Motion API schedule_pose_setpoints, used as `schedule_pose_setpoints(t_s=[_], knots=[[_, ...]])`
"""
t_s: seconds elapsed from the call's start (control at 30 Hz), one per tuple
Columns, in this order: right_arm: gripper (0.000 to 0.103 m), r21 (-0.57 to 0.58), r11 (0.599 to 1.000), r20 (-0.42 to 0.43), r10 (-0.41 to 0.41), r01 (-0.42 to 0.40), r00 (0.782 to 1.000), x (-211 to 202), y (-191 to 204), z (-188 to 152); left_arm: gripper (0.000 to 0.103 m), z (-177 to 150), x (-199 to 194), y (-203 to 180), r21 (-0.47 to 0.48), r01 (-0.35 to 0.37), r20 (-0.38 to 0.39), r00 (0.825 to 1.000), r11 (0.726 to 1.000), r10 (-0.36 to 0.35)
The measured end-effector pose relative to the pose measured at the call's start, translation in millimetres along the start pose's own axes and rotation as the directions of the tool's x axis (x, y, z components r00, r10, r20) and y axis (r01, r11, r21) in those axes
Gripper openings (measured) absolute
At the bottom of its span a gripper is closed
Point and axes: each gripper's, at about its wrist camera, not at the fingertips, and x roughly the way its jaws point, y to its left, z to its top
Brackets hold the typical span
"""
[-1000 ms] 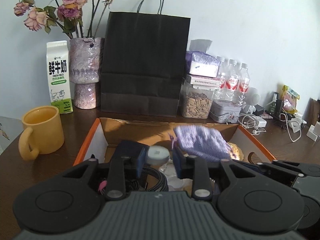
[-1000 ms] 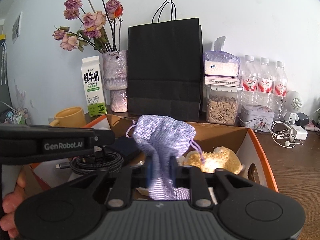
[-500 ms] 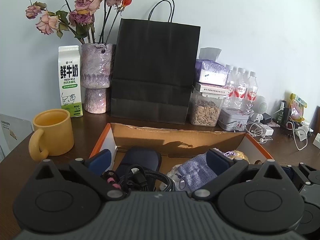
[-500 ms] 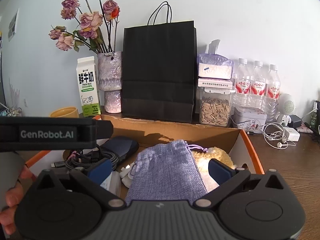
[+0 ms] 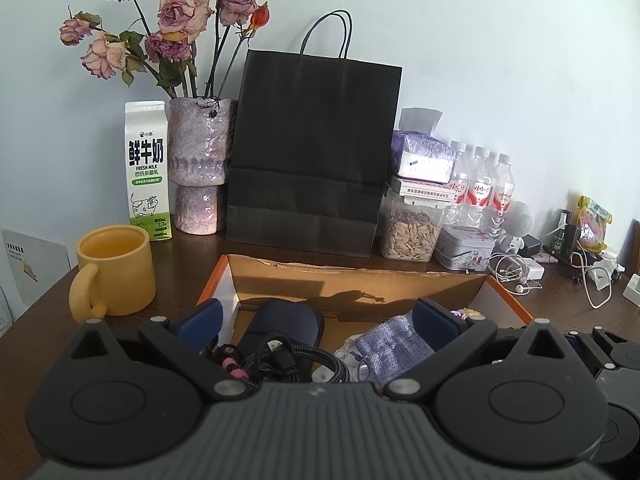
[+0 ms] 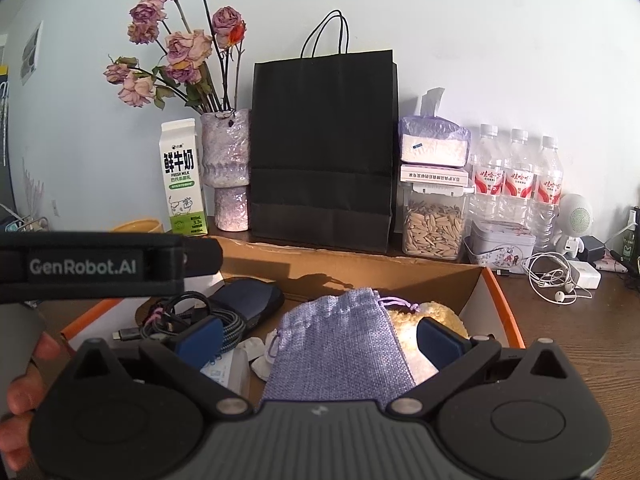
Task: Organize objects
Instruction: 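Lower both tools into the box and open them to release cap and pouch, then withdraw both tools from the box toward the plastic bag and orange piece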
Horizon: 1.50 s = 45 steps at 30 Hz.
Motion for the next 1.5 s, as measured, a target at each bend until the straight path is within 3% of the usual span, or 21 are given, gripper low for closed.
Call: schedule_pose_setpoints(t_s=[0.3,0.6,0.97,1.2,1.5], knots=[[0.103,-0.001,1.000,0.025,-0.003,0.003,1.000,-29.0,0.1,1.6,0.103,1.9,-23.8,-1.8,-0.002,-0.002,-0.003,1.000,1.000,0.002],[0.103,0.004,1.000,-0.011,0.005,-0.005,1.000,-67.4,-9.3,-10.3,0.103,-7.4,-50.9,-7.5,0.013,-0.004,-0.054,0.999,1.000,0.005],[0.103,-0.002,1.000,-0.102,-0.018,0.018,0.995,-112.3,-35.2,-66.0,0.103,-37.3,-79.3,-9.8,0.040,0.007,-0.106,0.994,0.999,-0.002],[0.103,0.014,1.000,-0.133,-0.010,0.012,0.991,-120.8,-47.4,-86.4,0.103,-59.0,-89.0,-10.1,0.053,0.013,-0.161,0.987,0.999,-0.004],[0.099,-0.026,1.000,-0.159,0.004,-0.008,0.987,-104.1,-53.4,-84.7,0.103,-68.0,-85.3,-12.4,0.061,0.007,-0.200,0.980,0.998,0.005]])
